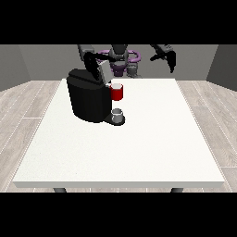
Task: Insert the coffee pod into the coffee machine and close the lid
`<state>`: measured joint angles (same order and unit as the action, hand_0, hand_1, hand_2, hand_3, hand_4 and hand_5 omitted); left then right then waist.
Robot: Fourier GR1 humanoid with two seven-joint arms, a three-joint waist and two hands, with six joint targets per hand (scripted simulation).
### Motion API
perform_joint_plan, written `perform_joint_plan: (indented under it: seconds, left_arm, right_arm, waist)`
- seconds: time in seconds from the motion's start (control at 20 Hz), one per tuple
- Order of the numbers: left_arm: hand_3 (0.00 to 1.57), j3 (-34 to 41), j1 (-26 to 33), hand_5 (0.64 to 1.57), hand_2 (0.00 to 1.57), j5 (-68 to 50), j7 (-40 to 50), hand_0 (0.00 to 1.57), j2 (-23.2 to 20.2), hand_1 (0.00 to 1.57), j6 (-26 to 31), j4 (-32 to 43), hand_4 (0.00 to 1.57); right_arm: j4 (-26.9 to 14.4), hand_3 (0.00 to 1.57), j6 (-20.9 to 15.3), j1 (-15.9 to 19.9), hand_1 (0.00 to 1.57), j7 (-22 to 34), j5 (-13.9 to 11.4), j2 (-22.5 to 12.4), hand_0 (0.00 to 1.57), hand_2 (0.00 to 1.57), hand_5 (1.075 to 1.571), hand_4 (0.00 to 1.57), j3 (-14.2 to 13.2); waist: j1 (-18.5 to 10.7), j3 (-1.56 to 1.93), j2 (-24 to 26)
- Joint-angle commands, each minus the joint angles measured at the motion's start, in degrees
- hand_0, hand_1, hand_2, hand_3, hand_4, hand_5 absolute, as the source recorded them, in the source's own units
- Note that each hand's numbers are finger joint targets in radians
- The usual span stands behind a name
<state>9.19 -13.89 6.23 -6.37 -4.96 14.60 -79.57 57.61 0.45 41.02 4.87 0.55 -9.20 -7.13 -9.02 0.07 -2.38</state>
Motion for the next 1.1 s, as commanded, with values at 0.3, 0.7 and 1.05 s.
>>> perform_joint_plan:
  seconds: [0.3,0.7,1.05]
  left_arm:
    - [0.00,-1.44,-2.26,1.571,0.00,0.55,2.01,0.00,0.34,0.00,-0.79,-0.48,0.36]
    - [0.00,-3.11,-2.94,1.571,0.00,1.02,1.00,0.00,0.43,0.00,0.31,-0.58,0.38]
    - [0.00,-3.96,-6.13,1.571,0.00,0.63,1.15,0.00,0.41,0.00,1.40,-0.86,0.39]
  right_arm:
    - [0.42,0.00,1.08,8.82,0.00,2.40,-2.41,-1.28,0.00,0.00,1.571,0.11,2.41]
    - [1.41,0.00,-1.64,10.48,0.00,1.59,-6.88,-0.48,0.00,0.00,1.571,0.00,5.65]
    - [2.63,0.00,-2.09,16.43,0.00,6.91,-8.66,-4.00,0.00,0.00,1.571,0.26,4.74]
  waist:
    - [-2.54,-0.08,-2.03]
    - [-6.27,-0.08,-3.90]
    - [-10.86,-0.07,-5.30]
